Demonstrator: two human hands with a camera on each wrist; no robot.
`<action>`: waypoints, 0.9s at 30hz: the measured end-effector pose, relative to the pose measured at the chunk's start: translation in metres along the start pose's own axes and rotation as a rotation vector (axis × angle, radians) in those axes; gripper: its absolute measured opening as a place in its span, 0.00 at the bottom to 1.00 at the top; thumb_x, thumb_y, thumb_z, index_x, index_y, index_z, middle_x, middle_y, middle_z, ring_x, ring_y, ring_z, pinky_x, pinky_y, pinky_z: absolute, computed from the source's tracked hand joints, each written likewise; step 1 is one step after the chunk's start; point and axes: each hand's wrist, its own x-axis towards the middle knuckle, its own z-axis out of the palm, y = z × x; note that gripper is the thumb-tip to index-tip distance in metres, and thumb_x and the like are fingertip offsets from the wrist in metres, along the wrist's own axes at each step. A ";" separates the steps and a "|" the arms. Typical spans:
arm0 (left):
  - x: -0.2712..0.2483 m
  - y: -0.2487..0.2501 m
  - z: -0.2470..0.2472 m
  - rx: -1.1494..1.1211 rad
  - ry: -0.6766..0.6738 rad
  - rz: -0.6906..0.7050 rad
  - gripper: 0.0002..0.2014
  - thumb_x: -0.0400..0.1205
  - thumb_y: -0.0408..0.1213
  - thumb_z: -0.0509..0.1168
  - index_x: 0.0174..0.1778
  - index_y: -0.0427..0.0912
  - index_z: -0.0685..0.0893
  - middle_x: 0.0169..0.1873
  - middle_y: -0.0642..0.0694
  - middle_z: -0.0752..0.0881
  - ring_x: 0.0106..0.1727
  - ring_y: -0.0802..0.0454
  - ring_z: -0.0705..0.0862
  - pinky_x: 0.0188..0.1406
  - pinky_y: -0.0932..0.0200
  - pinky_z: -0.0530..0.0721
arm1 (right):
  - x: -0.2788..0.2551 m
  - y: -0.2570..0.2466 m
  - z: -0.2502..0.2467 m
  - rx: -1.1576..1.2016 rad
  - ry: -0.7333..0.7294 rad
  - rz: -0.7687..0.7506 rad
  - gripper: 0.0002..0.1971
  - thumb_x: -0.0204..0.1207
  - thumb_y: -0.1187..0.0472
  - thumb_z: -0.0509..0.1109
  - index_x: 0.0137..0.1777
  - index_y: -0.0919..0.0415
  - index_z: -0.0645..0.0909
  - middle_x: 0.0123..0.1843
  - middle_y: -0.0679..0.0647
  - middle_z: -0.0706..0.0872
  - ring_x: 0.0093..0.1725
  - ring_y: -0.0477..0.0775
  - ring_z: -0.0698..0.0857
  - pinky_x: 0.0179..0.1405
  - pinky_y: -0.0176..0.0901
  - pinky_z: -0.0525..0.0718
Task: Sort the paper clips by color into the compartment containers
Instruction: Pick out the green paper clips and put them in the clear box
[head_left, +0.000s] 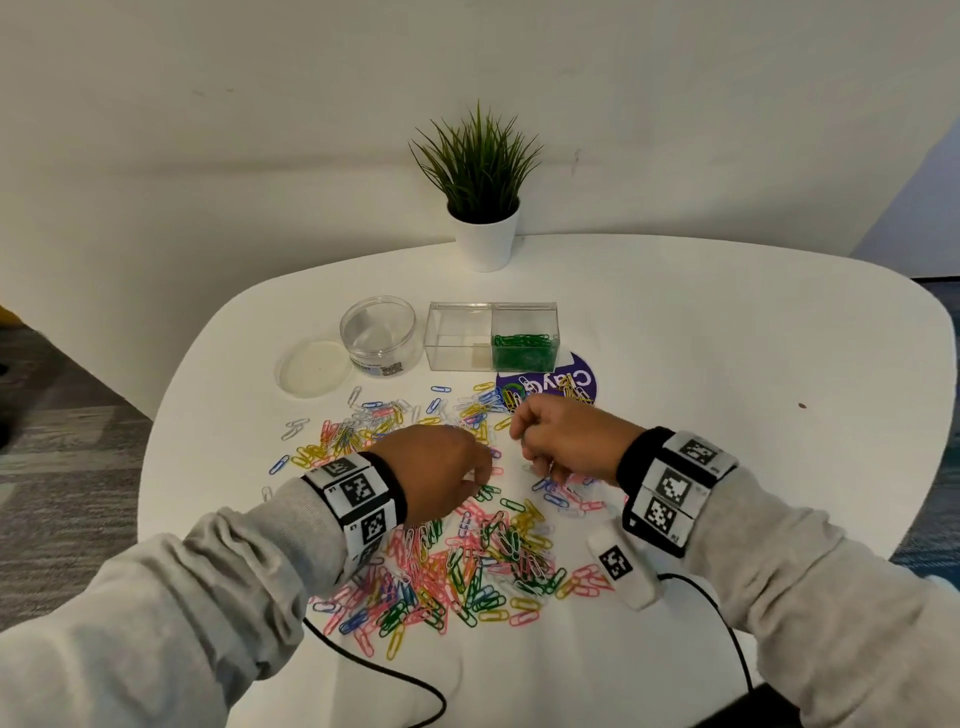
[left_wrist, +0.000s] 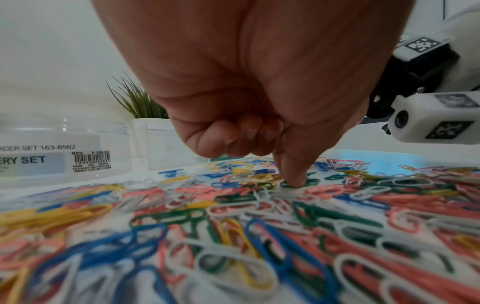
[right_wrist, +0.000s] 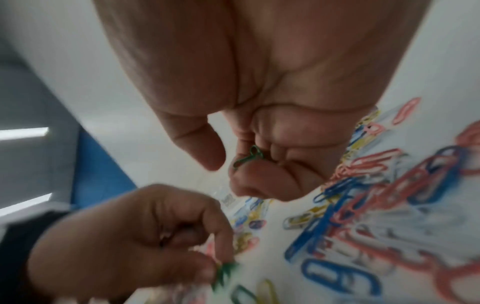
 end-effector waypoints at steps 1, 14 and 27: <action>0.000 -0.001 0.000 0.000 -0.013 -0.021 0.06 0.85 0.45 0.61 0.55 0.57 0.82 0.54 0.54 0.84 0.53 0.50 0.83 0.48 0.56 0.82 | -0.001 0.000 0.003 -0.181 -0.010 -0.035 0.02 0.79 0.64 0.66 0.50 0.57 0.78 0.40 0.50 0.82 0.35 0.48 0.81 0.33 0.41 0.78; -0.001 -0.022 -0.017 -0.448 -0.005 -0.250 0.12 0.85 0.38 0.58 0.36 0.41 0.72 0.30 0.49 0.73 0.31 0.53 0.69 0.33 0.55 0.68 | 0.004 0.003 0.032 -0.915 -0.064 -0.180 0.11 0.77 0.55 0.69 0.48 0.64 0.83 0.46 0.59 0.85 0.44 0.59 0.85 0.44 0.52 0.87; 0.042 -0.035 -0.061 -0.763 0.226 -0.388 0.12 0.87 0.36 0.59 0.45 0.44 0.87 0.31 0.52 0.82 0.29 0.59 0.78 0.30 0.65 0.76 | 0.015 -0.034 -0.028 -0.588 0.186 -0.187 0.12 0.73 0.57 0.71 0.43 0.68 0.83 0.36 0.58 0.82 0.35 0.55 0.80 0.39 0.51 0.84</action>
